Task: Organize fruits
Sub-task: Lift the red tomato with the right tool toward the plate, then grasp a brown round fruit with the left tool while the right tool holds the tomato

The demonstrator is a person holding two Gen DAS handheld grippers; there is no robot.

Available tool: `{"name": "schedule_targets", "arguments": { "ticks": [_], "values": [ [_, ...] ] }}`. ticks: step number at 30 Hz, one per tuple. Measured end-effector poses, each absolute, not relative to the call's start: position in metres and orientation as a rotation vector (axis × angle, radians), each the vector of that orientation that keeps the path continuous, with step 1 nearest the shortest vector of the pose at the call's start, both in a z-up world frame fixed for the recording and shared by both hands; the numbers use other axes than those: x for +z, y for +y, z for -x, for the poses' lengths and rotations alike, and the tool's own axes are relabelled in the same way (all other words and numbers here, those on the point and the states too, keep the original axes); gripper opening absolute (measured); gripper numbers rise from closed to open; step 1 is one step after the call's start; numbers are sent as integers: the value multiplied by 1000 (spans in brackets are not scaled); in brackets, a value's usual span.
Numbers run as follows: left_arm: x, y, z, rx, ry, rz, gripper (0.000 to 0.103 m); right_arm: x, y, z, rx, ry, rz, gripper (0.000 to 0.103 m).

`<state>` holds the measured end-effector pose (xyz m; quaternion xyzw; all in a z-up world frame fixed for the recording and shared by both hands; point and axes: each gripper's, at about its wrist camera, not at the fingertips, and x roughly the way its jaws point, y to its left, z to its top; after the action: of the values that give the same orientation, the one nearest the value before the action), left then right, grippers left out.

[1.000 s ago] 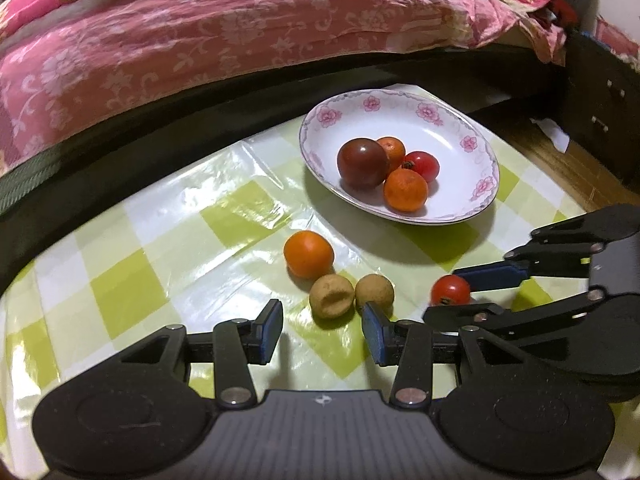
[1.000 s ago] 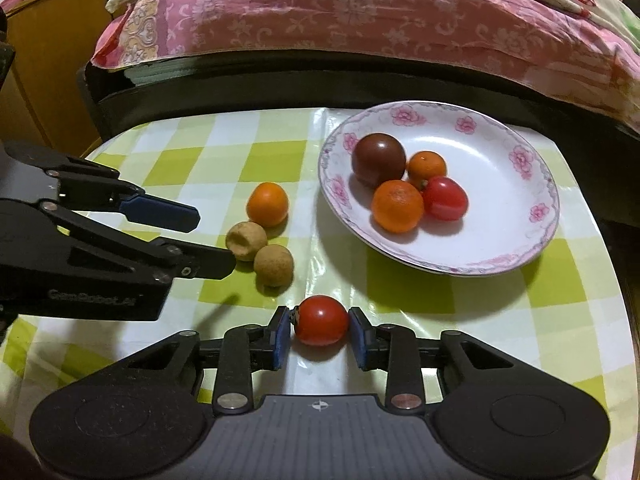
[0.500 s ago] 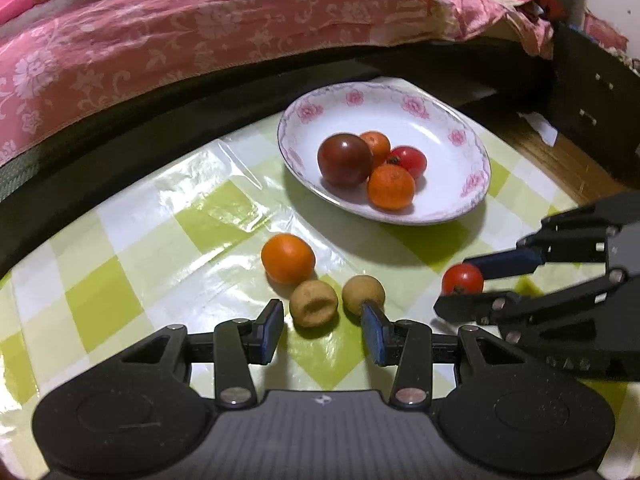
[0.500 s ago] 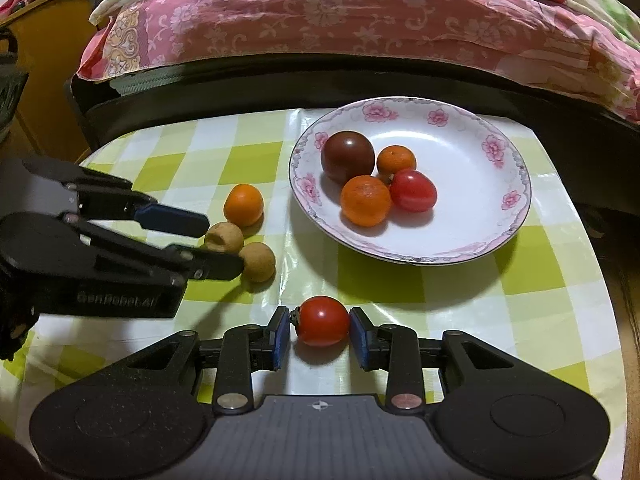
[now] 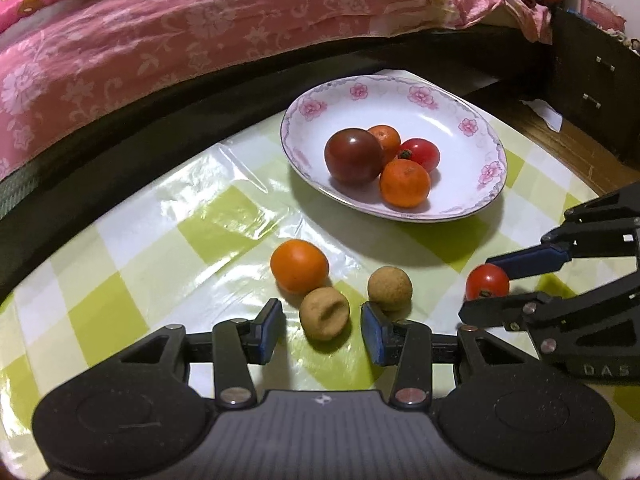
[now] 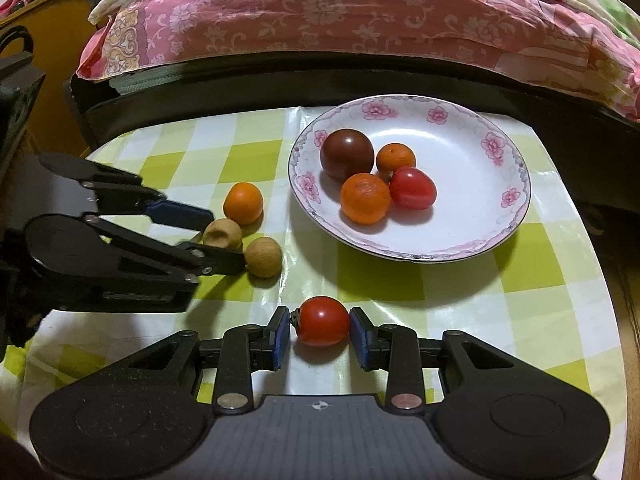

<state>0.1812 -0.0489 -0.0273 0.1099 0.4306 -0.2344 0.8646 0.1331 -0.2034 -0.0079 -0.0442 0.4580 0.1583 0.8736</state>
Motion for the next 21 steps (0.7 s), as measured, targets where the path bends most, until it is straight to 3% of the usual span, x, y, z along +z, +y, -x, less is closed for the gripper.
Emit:
{"name": "schedule_targets", "arguments": {
  "ticks": [2, 7, 21],
  "values": [
    [-27, -48, -181, -480, 897, -220, 49, -9, -204, -133, 331, 960, 94, 29],
    [-26, -47, -178, -482, 901, -205, 34, -9, -209, -135, 315, 959, 89, 29],
    [-20, -43, -149, -553, 942, -257, 34, -10, -209, -134, 328, 960, 118, 29]
  ]
}}
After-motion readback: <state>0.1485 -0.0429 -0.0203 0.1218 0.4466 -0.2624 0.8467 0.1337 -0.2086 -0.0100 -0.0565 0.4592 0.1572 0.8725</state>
